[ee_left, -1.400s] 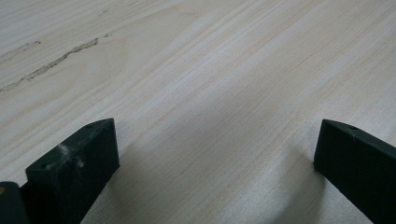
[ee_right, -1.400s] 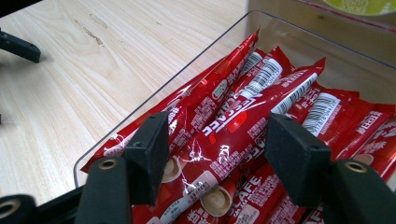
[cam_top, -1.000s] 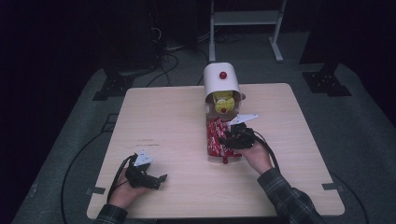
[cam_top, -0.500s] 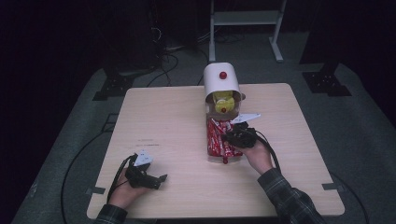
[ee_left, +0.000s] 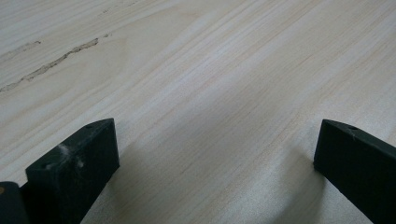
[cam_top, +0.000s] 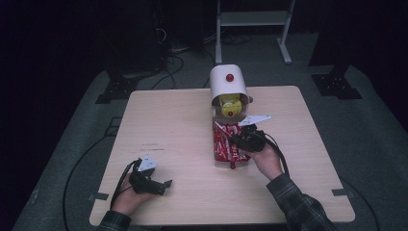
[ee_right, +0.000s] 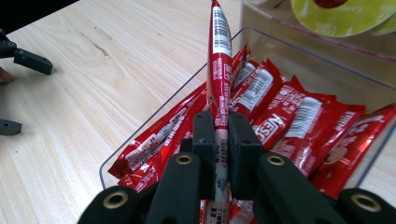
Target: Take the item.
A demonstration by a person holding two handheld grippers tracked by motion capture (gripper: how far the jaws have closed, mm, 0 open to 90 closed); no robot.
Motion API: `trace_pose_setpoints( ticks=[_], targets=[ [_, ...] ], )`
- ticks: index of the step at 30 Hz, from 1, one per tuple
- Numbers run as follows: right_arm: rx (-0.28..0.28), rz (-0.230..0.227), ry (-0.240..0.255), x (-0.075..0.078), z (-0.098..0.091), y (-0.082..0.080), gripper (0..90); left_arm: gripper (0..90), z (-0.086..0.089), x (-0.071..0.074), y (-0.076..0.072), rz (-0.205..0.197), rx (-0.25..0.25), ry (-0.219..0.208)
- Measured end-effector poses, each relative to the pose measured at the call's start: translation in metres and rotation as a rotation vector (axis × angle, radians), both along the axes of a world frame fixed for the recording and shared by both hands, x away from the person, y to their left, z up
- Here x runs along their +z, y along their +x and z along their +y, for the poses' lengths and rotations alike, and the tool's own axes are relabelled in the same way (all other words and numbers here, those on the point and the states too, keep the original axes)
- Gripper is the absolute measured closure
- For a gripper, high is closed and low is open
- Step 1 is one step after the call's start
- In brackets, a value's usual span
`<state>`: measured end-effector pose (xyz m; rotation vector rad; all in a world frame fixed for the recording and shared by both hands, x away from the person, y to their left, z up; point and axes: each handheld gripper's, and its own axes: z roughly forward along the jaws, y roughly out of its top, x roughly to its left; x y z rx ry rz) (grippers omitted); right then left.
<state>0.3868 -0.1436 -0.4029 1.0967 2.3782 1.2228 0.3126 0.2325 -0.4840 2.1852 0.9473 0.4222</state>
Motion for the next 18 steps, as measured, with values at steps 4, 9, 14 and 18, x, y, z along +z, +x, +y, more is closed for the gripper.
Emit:
trace_pose_setpoints(
  ticks=[4, 9, 14, 18],
  targets=[
    [-0.003, -0.006, 0.004, 0.004, -0.005, -0.002, 82.5, 0.0, 0.0, 0.0, 0.0, 0.0, 0.0, 0.0],
    [-0.016, -0.013, 0.005, 0.007, -0.014, -0.004, 82.5, 0.0, 0.0, 0.0, 0.0, 0.0, 0.0, 0.0],
    [-0.032, -0.012, 0.008, 0.007, -0.022, -0.006, 82.4, 0.0, 0.0, 0.0, 0.0, 0.001, 0.0, 0.0],
    [-0.042, -0.01, 0.006, 0.008, -0.029, -0.008, 82.4, 0.0, 0.0, 0.0, 0.0, 0.001, 0.0, 0.0]
  ],
)
